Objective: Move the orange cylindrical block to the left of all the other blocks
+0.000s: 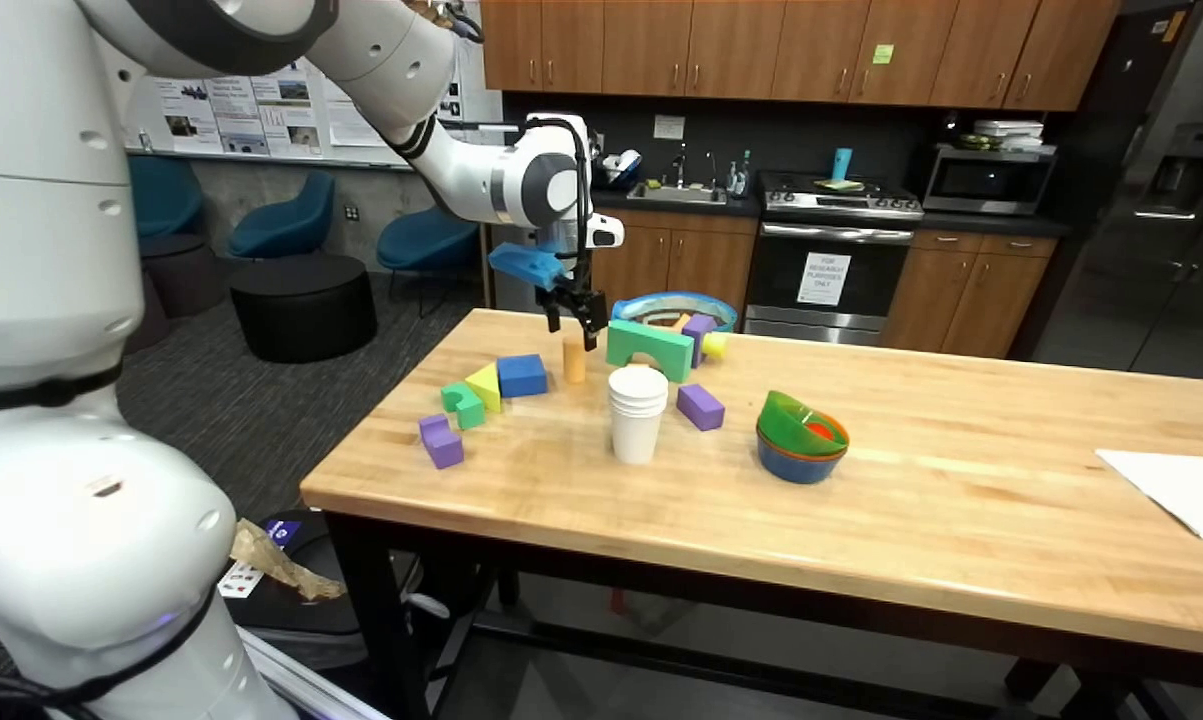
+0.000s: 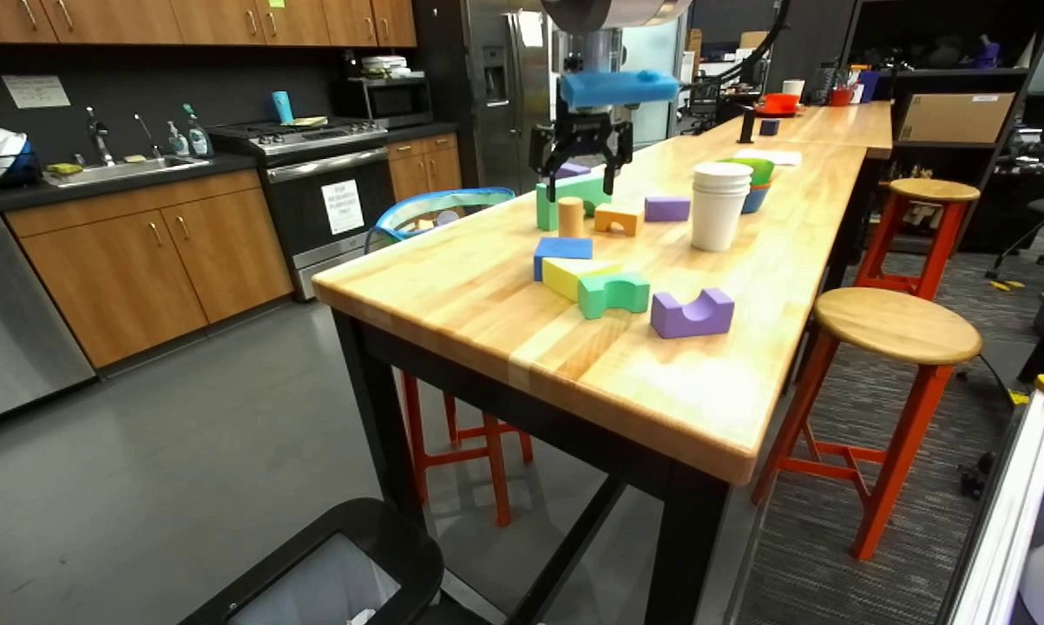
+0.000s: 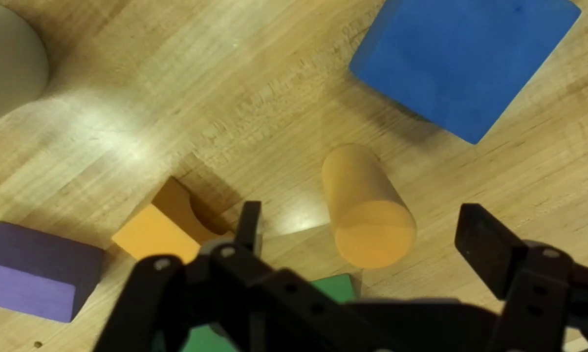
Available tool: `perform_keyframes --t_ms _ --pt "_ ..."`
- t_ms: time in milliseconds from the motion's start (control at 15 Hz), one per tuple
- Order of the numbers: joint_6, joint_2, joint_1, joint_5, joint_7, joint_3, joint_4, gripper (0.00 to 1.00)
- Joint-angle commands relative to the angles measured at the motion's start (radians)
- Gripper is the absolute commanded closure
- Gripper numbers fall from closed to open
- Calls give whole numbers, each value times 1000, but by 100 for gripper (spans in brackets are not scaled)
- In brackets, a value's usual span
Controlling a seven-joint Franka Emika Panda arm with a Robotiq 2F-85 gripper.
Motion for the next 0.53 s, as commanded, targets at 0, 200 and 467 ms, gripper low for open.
perform_keyframes --t_ms 0,200,467 --pt "23 19 -9 65 -56 -4 10 0" --pt "40 36 -12 84 -82 -6 18 0" --pt "60 58 -10 67 -87 -12 34 0"
